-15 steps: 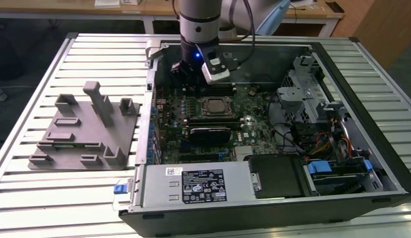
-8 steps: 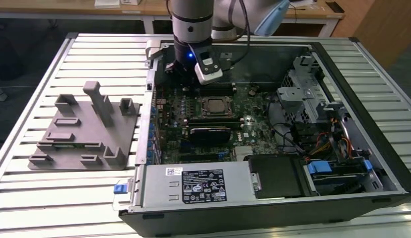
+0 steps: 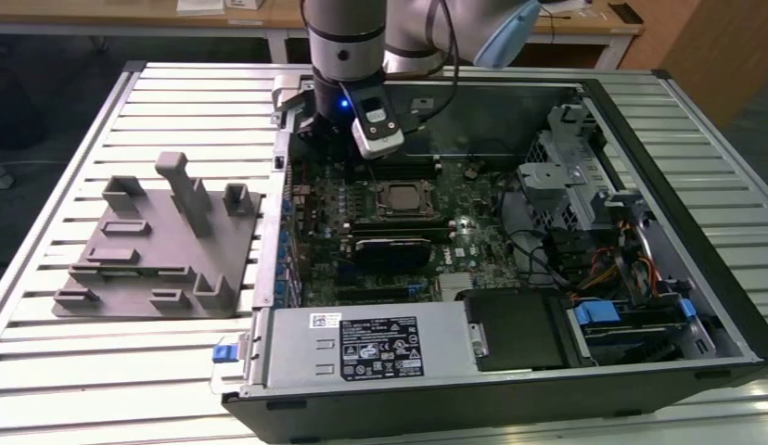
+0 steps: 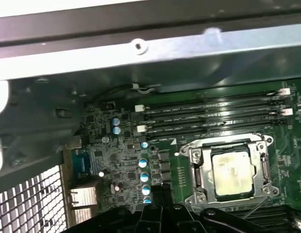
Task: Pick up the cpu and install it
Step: 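Install the first cpu locking lever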
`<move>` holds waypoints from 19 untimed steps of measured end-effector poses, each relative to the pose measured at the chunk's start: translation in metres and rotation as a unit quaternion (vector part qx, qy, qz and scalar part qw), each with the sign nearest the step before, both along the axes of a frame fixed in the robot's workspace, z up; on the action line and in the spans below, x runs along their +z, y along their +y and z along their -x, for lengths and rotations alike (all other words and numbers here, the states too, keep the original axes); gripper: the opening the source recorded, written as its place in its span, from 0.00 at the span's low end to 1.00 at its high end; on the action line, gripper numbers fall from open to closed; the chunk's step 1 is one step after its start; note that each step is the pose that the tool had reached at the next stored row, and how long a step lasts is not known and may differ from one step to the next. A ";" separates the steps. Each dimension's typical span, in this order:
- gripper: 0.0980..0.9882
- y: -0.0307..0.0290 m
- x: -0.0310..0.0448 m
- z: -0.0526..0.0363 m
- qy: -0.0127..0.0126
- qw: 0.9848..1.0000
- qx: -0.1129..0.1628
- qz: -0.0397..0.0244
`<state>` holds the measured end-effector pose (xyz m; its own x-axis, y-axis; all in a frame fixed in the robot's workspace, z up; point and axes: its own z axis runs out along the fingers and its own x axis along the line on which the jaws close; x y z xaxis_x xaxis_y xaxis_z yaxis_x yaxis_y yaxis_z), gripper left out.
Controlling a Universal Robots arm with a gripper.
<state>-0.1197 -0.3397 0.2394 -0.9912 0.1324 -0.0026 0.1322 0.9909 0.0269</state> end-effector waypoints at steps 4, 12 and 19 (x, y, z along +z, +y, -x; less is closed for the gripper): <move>0.01 0.0000 -0.0001 0.0010 0.000 1.000 0.000 -0.027; 0.01 0.0000 -0.0001 0.0012 0.000 0.995 0.000 -0.100; 0.01 0.0000 -0.0001 -0.0033 0.000 0.993 0.000 -0.118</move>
<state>-0.1164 -0.3397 0.2393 -0.9912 0.1294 0.0279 0.1322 0.9570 0.2581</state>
